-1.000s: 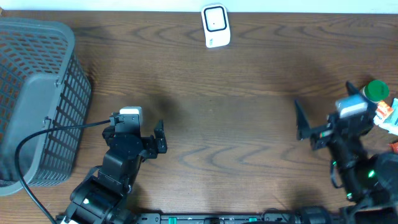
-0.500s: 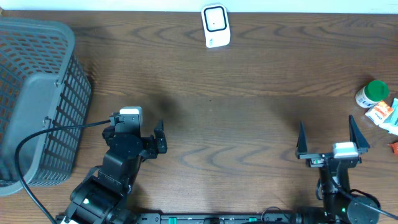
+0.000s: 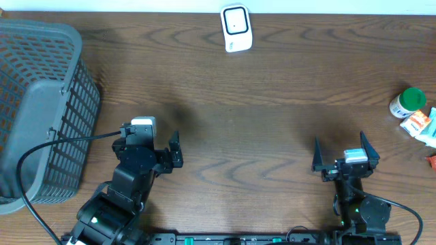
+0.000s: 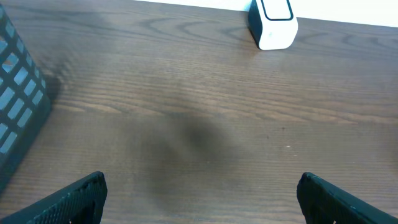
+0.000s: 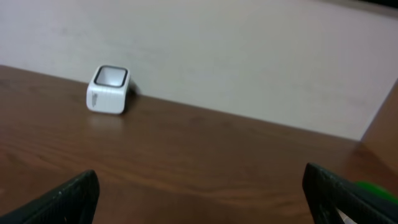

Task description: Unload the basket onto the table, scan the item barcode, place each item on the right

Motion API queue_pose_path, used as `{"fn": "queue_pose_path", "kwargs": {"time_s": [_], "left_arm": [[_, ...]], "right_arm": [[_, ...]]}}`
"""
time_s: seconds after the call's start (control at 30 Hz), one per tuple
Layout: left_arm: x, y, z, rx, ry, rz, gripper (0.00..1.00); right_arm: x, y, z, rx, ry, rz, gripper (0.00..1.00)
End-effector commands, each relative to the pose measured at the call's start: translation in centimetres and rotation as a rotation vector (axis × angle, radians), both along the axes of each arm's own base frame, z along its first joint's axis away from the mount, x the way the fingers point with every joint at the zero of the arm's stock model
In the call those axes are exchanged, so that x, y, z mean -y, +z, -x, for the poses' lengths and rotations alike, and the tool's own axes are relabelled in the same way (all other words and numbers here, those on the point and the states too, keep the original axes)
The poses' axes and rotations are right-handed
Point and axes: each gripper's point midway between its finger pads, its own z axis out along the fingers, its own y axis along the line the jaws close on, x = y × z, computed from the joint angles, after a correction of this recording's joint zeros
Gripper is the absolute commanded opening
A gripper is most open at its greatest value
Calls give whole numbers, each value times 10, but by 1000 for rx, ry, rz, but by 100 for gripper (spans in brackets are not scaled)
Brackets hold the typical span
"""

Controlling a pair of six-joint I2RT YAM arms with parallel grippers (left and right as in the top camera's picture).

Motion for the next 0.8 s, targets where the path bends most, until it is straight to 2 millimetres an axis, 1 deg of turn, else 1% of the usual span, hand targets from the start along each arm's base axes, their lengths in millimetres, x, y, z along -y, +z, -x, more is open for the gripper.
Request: {"fn": "queue_pose_path", "kwargs": {"time_s": [0.0, 0.07, 0.17, 0.77], "left_arm": [[-3, 1, -1, 7, 8, -17, 98], [-3, 1, -1, 7, 8, -16, 98], [-3, 1, -1, 7, 8, -16, 98], [-3, 1, -1, 7, 8, -16, 98]], "right_arm": [[8, -14, -2, -23, -44, -102, 99], [15, -22, -2, -56, -85, -165, 99], [19, -30, -2, -88, -112, -171, 99], [20, -29, -2, -84, -118, -172, 99]]}}
